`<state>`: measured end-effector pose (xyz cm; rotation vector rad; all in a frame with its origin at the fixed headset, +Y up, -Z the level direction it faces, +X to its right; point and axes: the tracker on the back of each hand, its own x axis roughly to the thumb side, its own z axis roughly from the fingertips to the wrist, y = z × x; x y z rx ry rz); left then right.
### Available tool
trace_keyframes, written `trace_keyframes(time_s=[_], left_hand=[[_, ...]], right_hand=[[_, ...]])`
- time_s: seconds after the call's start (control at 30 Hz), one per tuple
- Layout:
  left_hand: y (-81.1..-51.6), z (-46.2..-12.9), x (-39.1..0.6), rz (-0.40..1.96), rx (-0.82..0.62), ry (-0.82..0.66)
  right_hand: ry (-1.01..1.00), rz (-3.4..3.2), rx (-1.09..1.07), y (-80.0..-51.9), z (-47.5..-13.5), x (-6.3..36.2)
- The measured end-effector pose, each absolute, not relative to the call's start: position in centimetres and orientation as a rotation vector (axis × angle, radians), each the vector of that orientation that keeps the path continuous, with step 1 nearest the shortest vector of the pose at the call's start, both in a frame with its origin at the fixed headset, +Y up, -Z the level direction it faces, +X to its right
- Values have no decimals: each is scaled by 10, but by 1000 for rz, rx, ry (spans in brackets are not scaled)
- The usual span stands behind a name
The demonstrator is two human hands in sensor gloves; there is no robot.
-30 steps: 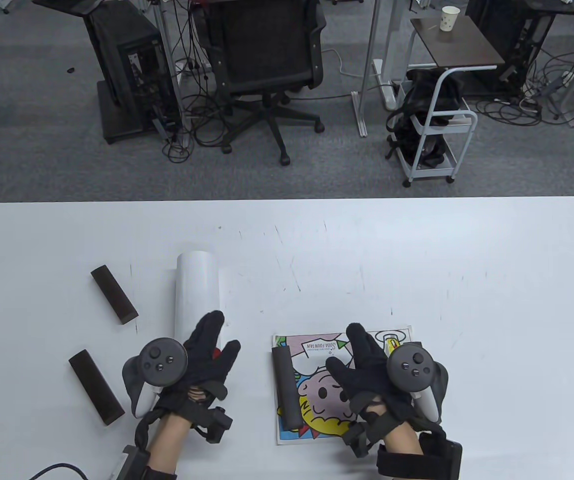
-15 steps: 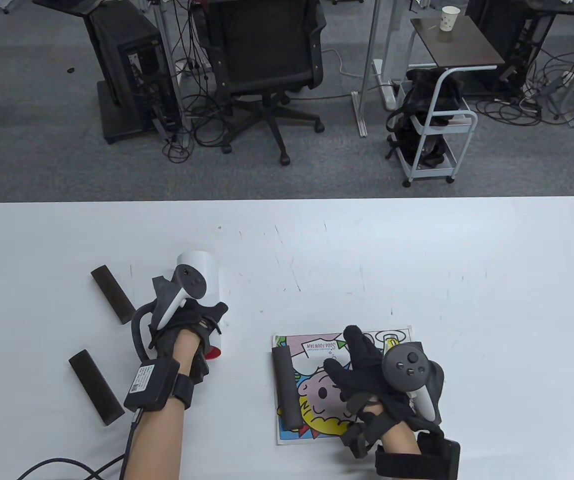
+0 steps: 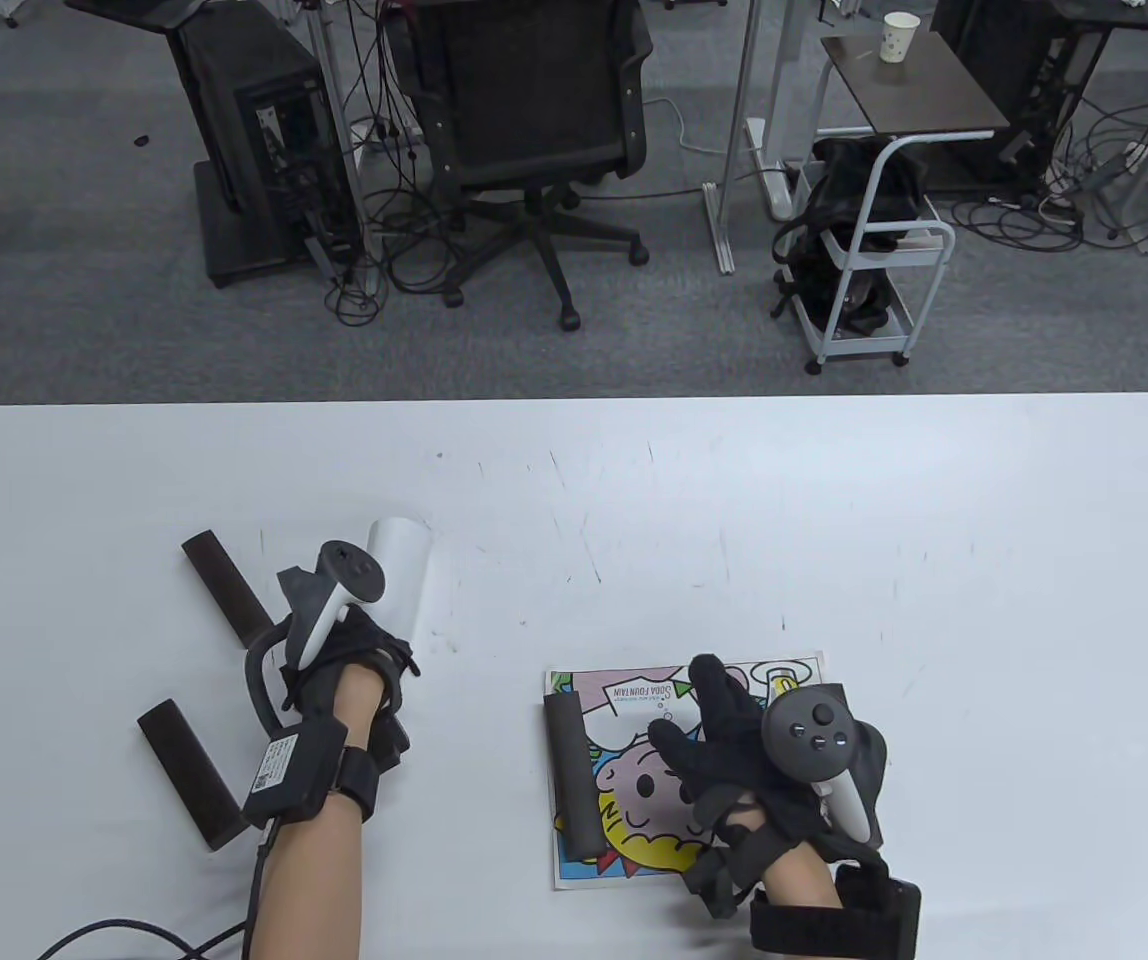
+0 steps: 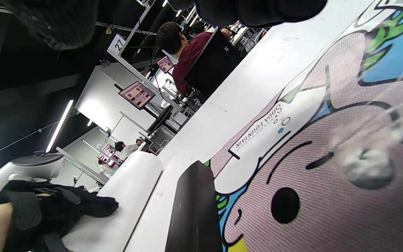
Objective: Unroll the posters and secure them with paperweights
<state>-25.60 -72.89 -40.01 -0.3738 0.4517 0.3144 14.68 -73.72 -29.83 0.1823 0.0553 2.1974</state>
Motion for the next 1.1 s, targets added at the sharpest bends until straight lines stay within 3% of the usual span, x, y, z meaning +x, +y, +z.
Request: trace_keyframes(time_s=[0.33,0.57,0.83,1.1], left_hand=[[-670,-339,-268,-66,-182,374],[-696,-307,-240,-313,-147,325],[-738,-291,-214,-407,-211,238],[-734,-282,-219,-299,-260,203]], right_hand=[[56,2262,214,-734,-295,138],[69,2419,287,-717,-292,110],[243,2536,518,-695,-297,35],[566,2417,623,-718,-313,-39]])
